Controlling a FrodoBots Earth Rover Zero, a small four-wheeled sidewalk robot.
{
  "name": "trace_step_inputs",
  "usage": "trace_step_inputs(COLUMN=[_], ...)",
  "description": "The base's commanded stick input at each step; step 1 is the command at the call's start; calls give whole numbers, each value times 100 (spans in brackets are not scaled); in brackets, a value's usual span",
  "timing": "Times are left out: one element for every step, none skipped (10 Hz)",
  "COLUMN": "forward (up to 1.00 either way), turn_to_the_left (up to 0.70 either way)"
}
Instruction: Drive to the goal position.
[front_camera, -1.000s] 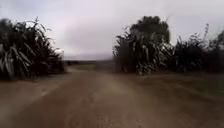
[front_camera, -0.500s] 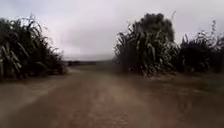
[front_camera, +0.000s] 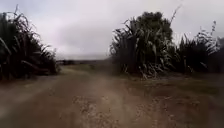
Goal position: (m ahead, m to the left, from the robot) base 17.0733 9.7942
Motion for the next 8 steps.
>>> trace_step_inputs(forward=[85, 85, 85, 85, 85, 85, 85, 85], turn_to_the_left=[34, 34, 34, 31, 29, 0, 0, 0])
